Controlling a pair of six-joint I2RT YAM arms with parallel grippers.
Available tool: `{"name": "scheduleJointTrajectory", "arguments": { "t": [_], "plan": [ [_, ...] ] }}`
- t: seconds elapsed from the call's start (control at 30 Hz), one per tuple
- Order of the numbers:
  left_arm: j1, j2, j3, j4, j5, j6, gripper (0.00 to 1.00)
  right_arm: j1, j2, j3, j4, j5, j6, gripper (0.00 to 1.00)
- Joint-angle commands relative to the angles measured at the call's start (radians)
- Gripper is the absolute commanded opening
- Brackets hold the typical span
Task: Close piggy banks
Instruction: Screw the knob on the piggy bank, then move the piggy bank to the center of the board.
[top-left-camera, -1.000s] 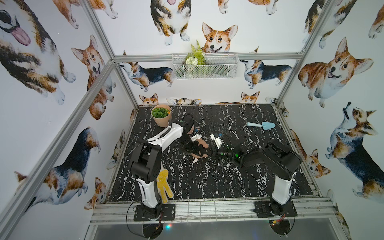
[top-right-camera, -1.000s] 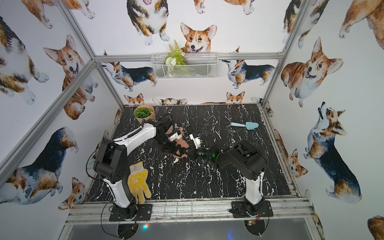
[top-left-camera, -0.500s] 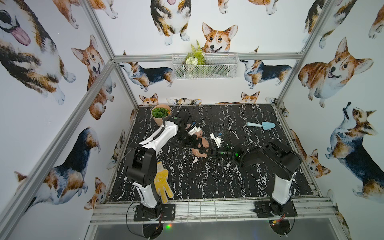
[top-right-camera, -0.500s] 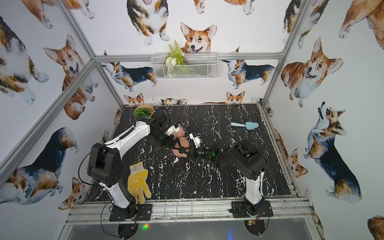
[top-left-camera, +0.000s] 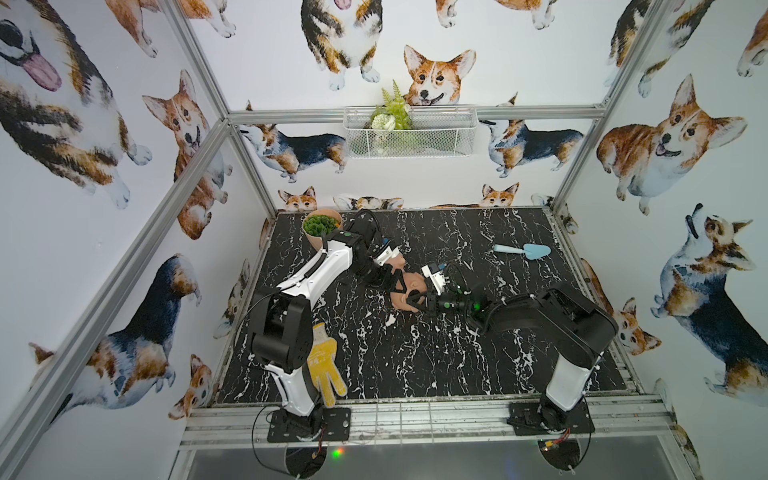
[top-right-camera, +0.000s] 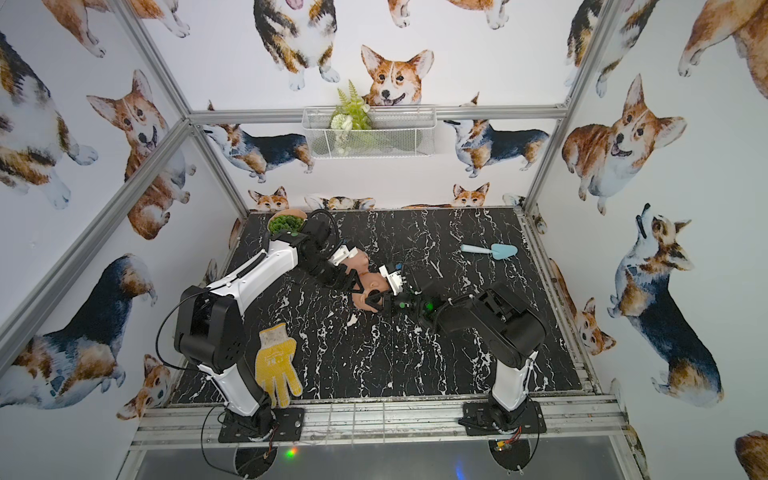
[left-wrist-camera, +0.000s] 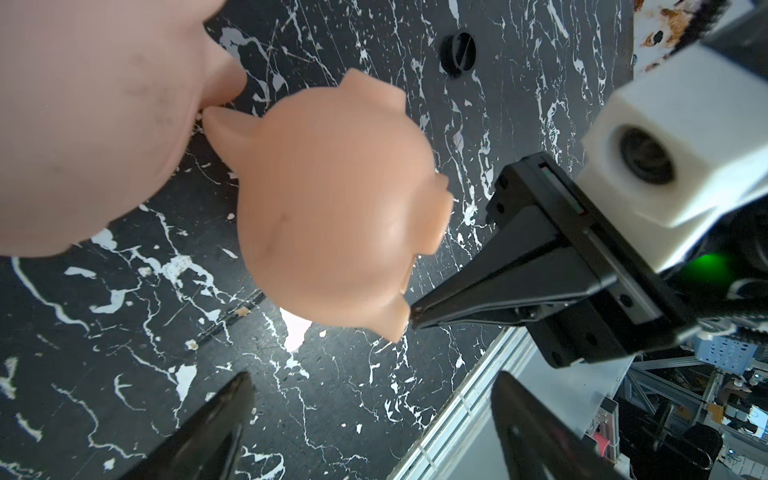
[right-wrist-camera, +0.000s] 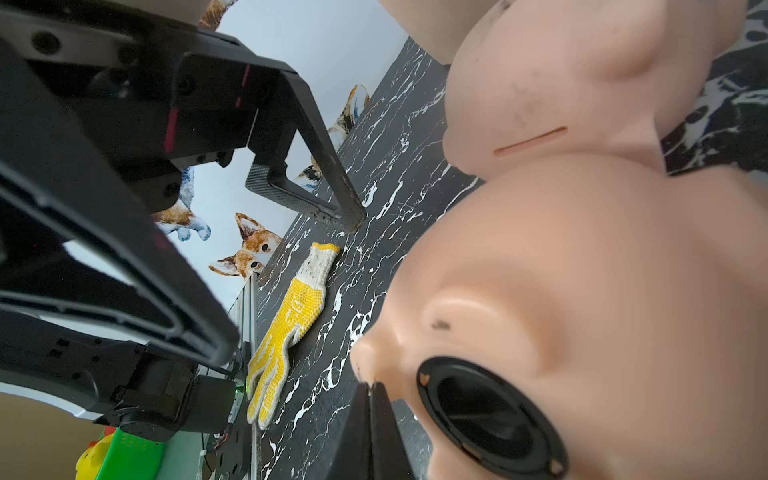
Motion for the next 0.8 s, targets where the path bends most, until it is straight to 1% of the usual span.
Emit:
{"name": "scheduleJointTrajectory", "arguments": {
  "t": [0.0, 0.4, 0.5, 0.63, 0.77],
  "plan": [
    [0.000, 0.002, -0.002, 0.007, 0.008, 0.002, 0.91, -0.008, -0.032, -0.008, -0.060, 0.011, -0.046, 0.02],
    [-0.001, -0.014, -0.011, 0.042, -0.035, 0.011, 0.90, -0.058, -0.150, -0.009, -0.251, 0.039, -0.131, 0.03],
    [-0.008, 0.005, -0.003, 0.049, -0.041, 0.015, 0.90, -0.078, -0.167, 0.004, -0.331, 0.052, -0.142, 0.03],
    [-0.042, 0.020, -0.009, 0.091, -0.062, 0.007, 0.89, -0.118, -0.172, 0.049, -0.479, 0.030, -0.149, 0.04],
    [-0.070, 0.037, -0.005, 0.139, -0.073, -0.012, 0.89, -0.142, -0.210, 0.035, -0.513, 0.035, -0.160, 0.04]
  ]
}}
